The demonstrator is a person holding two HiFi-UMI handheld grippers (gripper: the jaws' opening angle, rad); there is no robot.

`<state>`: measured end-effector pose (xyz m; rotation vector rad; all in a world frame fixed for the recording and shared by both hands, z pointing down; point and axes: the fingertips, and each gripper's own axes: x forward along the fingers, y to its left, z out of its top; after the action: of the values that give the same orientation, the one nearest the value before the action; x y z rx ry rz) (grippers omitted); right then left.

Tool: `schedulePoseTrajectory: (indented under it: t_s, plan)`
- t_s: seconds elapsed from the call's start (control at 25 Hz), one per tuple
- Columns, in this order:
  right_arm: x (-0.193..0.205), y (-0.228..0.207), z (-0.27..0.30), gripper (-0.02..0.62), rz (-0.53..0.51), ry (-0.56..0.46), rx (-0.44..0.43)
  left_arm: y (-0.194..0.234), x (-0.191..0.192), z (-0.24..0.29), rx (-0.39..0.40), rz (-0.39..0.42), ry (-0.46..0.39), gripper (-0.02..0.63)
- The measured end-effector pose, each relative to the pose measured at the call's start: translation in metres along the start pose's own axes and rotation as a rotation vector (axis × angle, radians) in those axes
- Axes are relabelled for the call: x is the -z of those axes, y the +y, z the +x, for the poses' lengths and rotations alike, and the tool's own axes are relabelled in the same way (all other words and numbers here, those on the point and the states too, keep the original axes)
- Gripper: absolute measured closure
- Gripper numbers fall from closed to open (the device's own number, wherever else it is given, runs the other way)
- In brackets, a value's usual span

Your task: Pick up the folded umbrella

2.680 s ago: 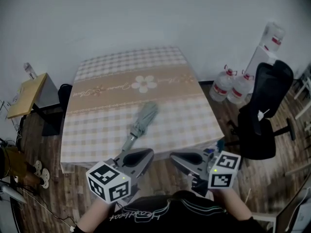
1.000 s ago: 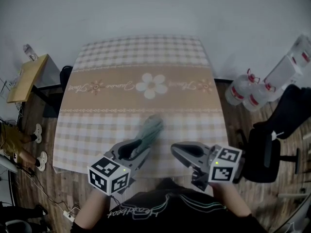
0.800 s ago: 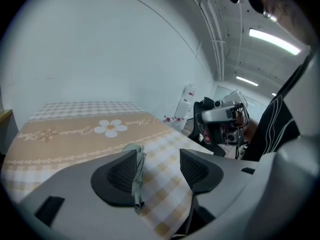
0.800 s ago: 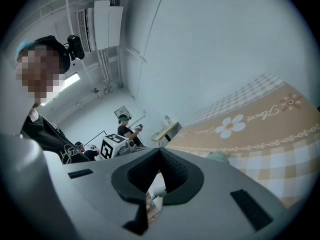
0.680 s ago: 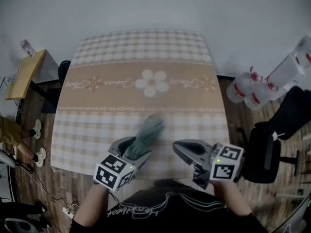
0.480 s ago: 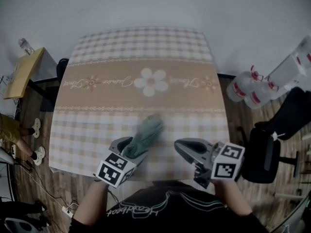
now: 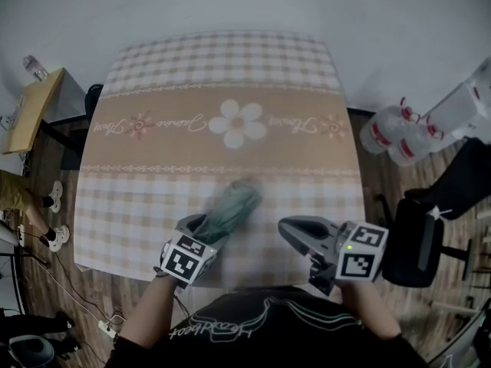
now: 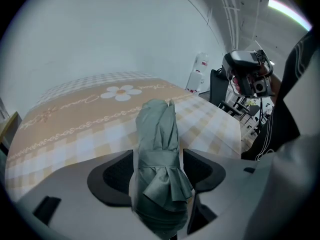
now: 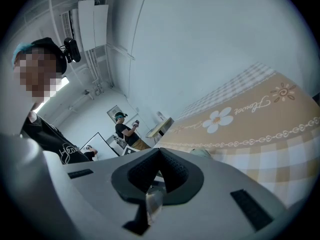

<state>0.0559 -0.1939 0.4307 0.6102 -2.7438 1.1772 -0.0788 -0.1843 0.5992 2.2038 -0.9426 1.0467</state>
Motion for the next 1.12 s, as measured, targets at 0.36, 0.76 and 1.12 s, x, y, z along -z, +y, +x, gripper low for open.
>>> schedulePoseTrajectory:
  t_s: [0.36, 0.76, 1.12]
  plan:
    - [0.008, -0.014, 0.002, 0.584, 0.039, 0.018, 0.003, 0.001, 0.008, 0.019, 0.022, 0.013, 0.037, 0.31]
    - [0.01, -0.015, 0.004, 0.584, 0.047, 0.018, 0.003, 0.0, 0.014, 0.03, -0.065, 0.045, 0.086, 0.31]
    - [0.02, -0.017, 0.006, 0.584, 0.061, 0.028, 0.002, 0.004, 0.012, 0.031, -0.07, 0.035, 0.062, 0.318]
